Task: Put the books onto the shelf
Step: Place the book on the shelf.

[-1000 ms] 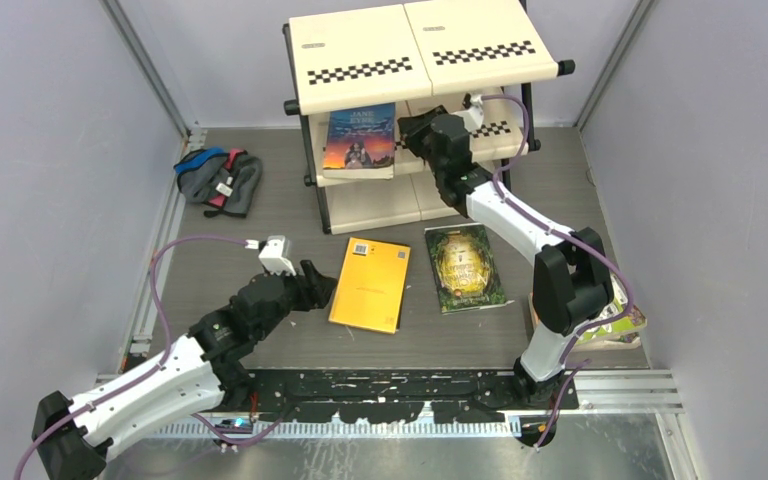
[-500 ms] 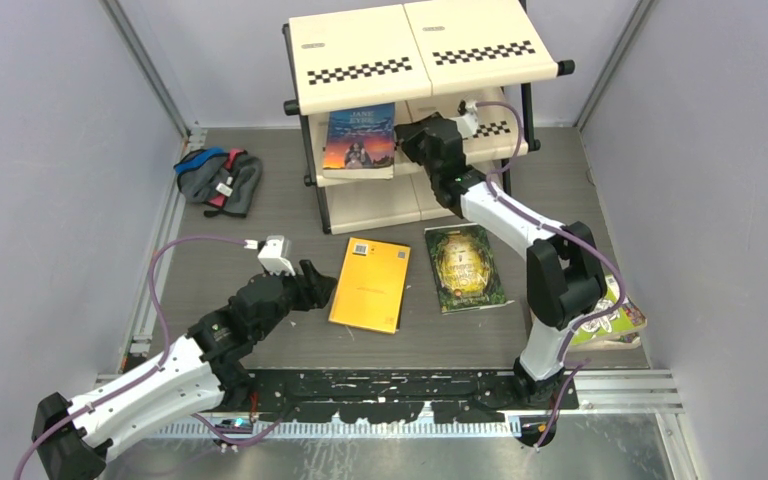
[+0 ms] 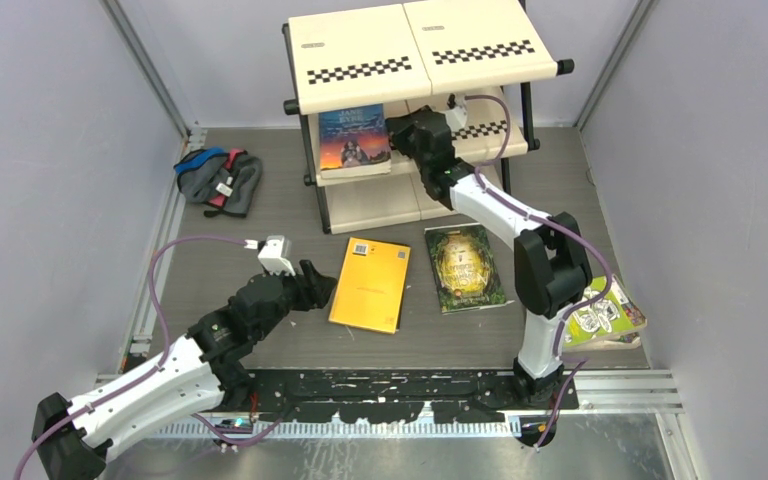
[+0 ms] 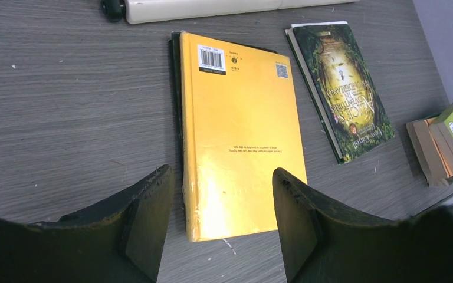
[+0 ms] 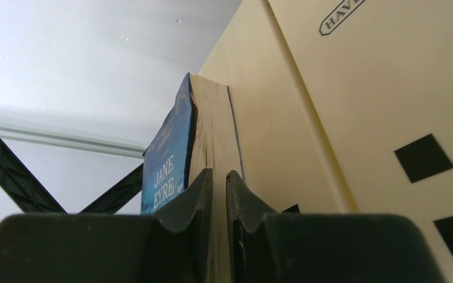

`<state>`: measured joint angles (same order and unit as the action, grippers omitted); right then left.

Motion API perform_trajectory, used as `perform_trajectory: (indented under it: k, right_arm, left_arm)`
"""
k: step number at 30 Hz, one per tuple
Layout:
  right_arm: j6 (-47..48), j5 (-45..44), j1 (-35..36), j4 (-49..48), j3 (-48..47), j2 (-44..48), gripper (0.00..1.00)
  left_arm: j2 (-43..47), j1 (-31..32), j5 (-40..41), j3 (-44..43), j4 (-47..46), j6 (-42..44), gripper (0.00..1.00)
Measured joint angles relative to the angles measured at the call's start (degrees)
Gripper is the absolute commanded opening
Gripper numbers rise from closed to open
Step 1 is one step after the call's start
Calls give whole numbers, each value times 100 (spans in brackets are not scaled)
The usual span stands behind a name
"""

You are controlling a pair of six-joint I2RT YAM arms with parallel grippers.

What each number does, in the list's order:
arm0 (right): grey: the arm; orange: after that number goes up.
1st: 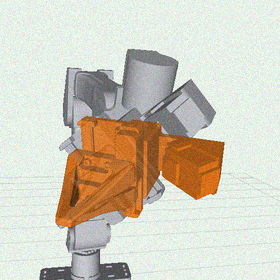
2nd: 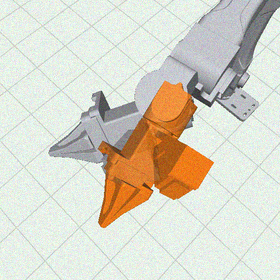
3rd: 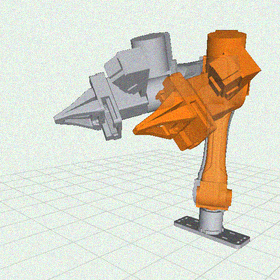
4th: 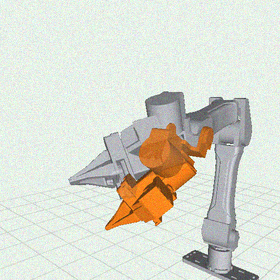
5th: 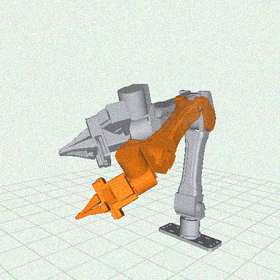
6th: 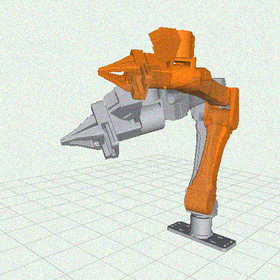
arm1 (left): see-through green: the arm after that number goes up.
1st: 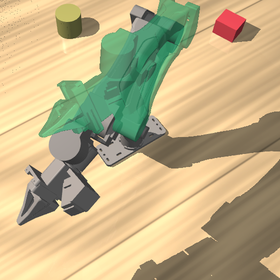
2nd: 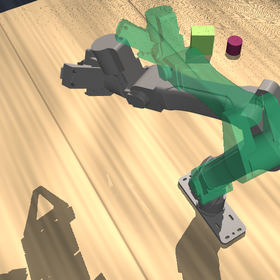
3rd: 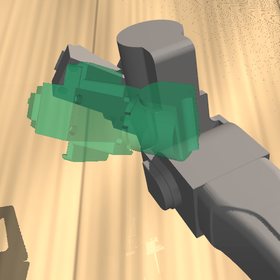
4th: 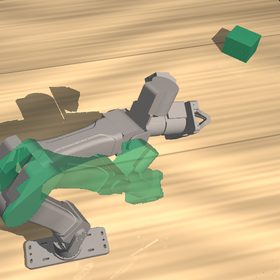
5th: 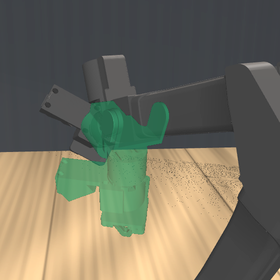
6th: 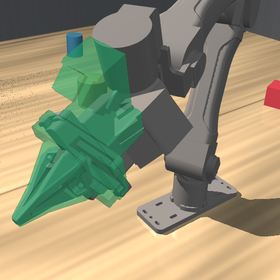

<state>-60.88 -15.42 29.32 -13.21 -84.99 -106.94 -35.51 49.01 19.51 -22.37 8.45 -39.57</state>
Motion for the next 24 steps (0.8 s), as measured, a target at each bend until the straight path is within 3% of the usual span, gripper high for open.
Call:
perform_trajectory:
  k: [19, 24]
  right_arm:
    - [-72, -9, 133, 24, -323, -273, 20]
    - [-50, -33, 136, 13, -319, -273, 27]
  left_arm:
    - [0, 0, 0, 0, 0, 103, 63]
    - [2, 0, 2, 0, 2, 103, 63]
